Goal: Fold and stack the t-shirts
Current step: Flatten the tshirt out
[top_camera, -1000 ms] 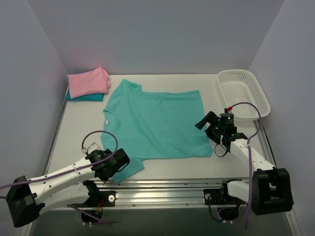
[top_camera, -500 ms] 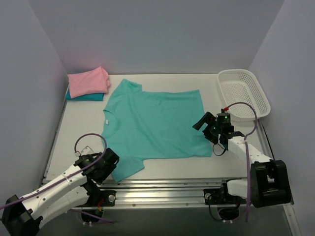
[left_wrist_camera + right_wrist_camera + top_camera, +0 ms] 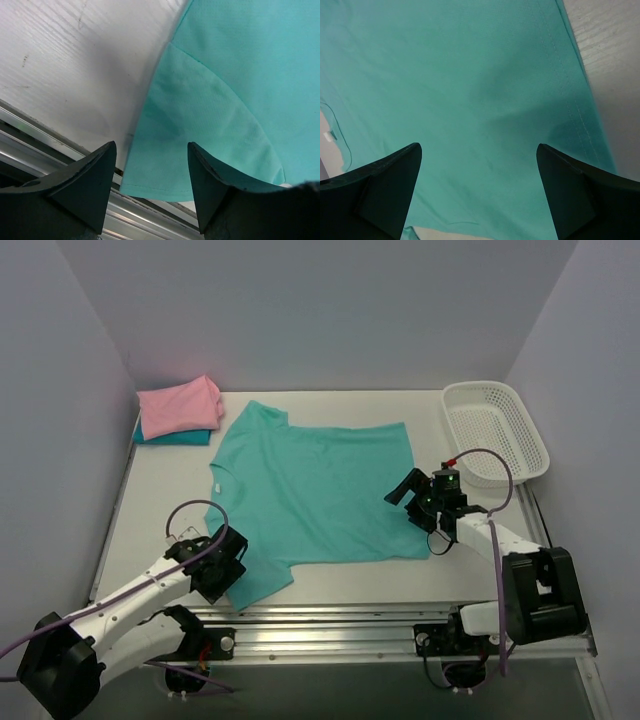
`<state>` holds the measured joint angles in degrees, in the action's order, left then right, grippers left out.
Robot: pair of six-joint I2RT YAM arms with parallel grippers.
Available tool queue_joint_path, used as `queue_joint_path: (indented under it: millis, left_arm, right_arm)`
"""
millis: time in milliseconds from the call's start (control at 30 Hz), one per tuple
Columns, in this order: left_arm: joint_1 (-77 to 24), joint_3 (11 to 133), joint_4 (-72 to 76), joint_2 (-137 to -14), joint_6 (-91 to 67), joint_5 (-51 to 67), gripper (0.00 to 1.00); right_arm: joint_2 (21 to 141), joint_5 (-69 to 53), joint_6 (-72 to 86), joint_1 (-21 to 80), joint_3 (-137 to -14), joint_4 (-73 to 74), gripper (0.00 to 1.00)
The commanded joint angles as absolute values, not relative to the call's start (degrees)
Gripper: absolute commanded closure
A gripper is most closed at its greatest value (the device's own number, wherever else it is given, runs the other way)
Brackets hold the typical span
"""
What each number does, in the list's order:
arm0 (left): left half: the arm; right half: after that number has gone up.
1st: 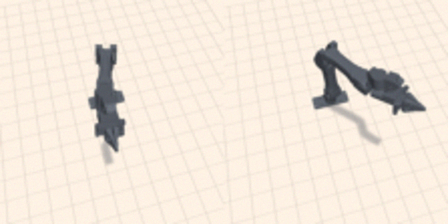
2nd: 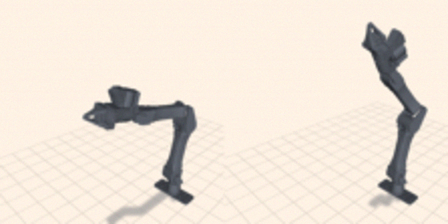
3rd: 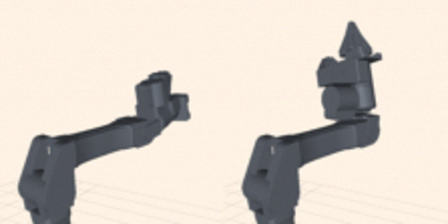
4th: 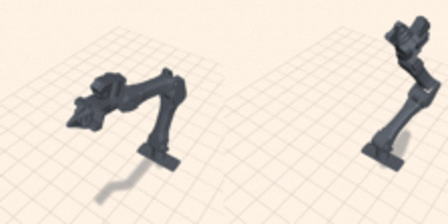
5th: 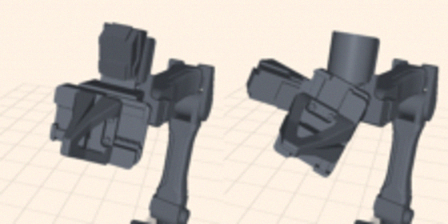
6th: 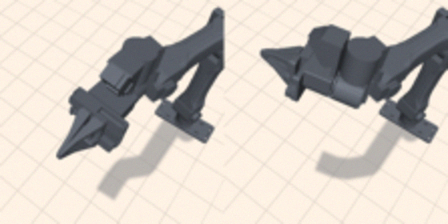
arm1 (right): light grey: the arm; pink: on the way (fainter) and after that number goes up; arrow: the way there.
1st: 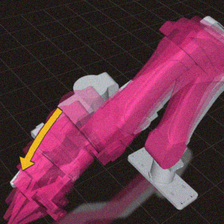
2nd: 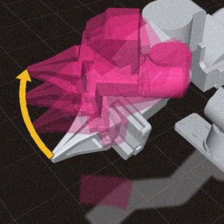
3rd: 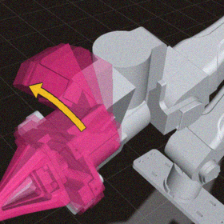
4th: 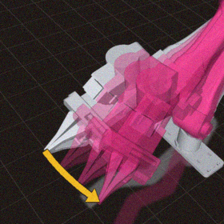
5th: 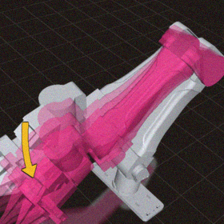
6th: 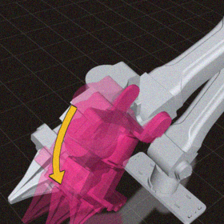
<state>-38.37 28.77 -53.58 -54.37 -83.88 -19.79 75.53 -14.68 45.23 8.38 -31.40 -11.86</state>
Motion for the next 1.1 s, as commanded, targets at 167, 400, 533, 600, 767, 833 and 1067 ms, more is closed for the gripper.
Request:
queue_joint_path:
  millis: [167,400,533,600,767,833,1067]
  left_arm:
    - [-34.19,32.25,-48.87,-57.74,-77.17,-15.47,0.39]
    - [-33.93,34.36,-48.09,-62.57,-74.89,-13.89,0.48]
    - [-33.49,34.28,-45.8,-65.3,-73.65,-11.26,0.53]
    - [-33.49,33.75,-44.39,-67.75,-73.74,-9.24,0.53]
    - [-37.97,35.17,-45.71,-70.22,-76.9,-11.61,0.43]
    - [-37.97,32.45,-39.83,-71.01,-77.69,-10.03,0.44]
    - [-40.78,29.62,-33.67,-78.04,-80.16,-9.14,0.62]
  right_arm:
    - [78.92,-16.26,46.49,8.96,-32.69,-14.59,0.05]
    - [81.38,-16.61,47.19,8.88,-33.22,-15.99,0.06]
    - [82.7,-16.96,48.25,8.7,-33.22,-17.23,0.05]
    - [83.41,-17.05,48.25,8.35,-33.49,-17.23,0.05]
    - [83.85,-16.96,47.81,7.56,-33.05,-17.66,0.05]
    - [84.02,-16.96,47.9,7.56,-32.7,-18.1,0.06]
    - [83.41,-17.49,47.37,7.56,-32.17,-18.19,0.06]
